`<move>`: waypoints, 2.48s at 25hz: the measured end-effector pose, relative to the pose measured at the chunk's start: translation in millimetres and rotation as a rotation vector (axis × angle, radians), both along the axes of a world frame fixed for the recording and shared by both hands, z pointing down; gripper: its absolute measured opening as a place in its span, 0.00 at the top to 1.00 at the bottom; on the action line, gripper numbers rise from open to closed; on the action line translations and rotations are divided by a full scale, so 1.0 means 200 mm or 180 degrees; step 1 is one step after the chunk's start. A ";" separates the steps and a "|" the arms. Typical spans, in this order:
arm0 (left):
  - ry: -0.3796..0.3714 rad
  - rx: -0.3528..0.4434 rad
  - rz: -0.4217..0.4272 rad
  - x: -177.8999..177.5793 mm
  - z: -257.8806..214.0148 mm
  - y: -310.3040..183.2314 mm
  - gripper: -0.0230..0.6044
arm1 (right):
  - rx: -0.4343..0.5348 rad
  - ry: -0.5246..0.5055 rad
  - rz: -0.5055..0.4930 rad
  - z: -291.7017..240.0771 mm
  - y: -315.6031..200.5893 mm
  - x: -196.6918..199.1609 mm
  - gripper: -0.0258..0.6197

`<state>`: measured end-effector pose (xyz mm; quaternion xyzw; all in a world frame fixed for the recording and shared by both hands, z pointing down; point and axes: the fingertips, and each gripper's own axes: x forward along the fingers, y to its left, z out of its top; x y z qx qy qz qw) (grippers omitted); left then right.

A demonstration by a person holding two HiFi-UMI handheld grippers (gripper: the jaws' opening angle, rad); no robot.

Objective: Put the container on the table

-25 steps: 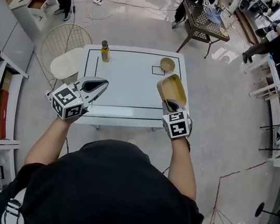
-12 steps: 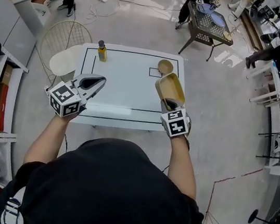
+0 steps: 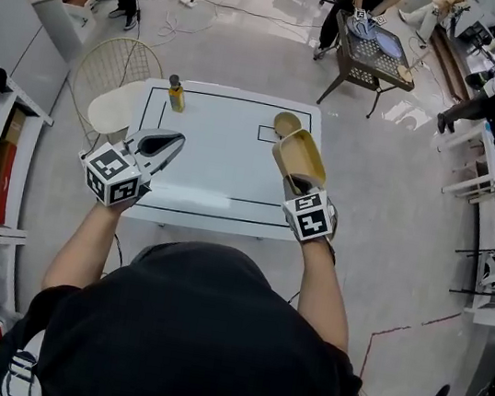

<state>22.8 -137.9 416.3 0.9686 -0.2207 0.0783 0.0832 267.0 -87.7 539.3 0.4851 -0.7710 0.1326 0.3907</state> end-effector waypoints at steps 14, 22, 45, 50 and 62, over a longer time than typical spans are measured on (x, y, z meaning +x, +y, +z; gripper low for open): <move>-0.0018 -0.0026 -0.0178 -0.01 0.01 0.05 0.95 | -0.0047 0.0049 -0.0287 0.03 -0.06 -0.03 0.94; -0.0014 -0.0074 -0.0223 -0.07 0.03 0.05 0.95 | -0.0089 0.0106 -0.0391 0.06 -0.09 -0.09 0.94; -0.0058 -0.0244 -0.0156 -0.11 0.17 -0.24 0.95 | -0.0402 0.0114 -0.0396 0.28 -0.36 -0.17 0.94; -0.0060 -0.0300 -0.0193 -0.16 0.22 -0.32 0.95 | -0.0498 0.0161 -0.0422 0.35 -0.43 -0.19 0.94; -0.0046 -0.0427 -0.0280 -0.23 0.30 -0.40 0.95 | -0.0716 0.0230 -0.0571 0.53 -0.47 -0.27 0.94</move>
